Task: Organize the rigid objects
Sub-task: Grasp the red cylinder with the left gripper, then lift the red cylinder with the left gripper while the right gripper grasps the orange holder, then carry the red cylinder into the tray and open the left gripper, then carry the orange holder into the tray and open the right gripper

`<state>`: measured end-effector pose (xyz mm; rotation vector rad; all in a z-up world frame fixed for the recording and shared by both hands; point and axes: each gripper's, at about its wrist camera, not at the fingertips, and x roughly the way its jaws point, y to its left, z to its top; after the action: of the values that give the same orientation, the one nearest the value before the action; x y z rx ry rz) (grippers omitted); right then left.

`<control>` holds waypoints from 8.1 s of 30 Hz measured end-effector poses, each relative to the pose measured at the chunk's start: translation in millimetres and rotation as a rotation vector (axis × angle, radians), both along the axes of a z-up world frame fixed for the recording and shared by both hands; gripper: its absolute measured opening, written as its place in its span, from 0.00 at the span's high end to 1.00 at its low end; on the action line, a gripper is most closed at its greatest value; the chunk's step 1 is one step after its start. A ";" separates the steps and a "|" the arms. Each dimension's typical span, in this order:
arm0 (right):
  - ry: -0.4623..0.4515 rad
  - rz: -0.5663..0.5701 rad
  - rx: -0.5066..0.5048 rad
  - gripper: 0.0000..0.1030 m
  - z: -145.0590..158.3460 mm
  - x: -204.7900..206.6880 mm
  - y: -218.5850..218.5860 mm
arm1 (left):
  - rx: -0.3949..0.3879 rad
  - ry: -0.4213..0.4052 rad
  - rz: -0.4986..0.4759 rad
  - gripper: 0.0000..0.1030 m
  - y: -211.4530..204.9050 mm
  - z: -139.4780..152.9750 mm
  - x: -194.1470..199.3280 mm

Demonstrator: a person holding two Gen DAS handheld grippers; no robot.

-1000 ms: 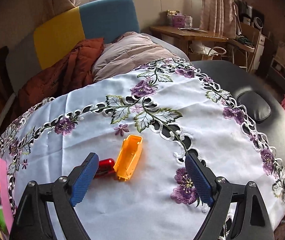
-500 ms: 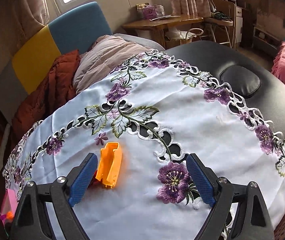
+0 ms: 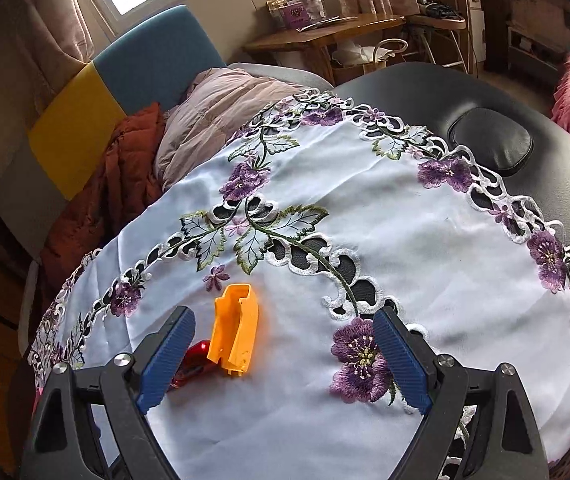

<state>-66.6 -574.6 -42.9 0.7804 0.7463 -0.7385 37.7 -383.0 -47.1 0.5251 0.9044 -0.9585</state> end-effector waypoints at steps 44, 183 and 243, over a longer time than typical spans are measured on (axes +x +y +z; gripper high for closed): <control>0.140 0.183 0.021 0.11 -23.9 43.0 20.4 | -0.062 0.076 0.185 0.75 81.0 -36.9 -29.3; 0.310 0.800 -0.367 0.74 -53.1 109.6 131.5 | -0.094 -0.048 0.653 0.75 276.3 1.0 -4.8; 0.323 0.797 -0.384 0.74 -53.2 109.7 134.4 | -0.122 -0.096 0.764 0.64 320.0 22.4 -16.7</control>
<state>43.1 -440.2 -96.1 -0.0216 1.0702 -0.2568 21.0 -63.0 -24.7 0.0911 0.8531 -0.2855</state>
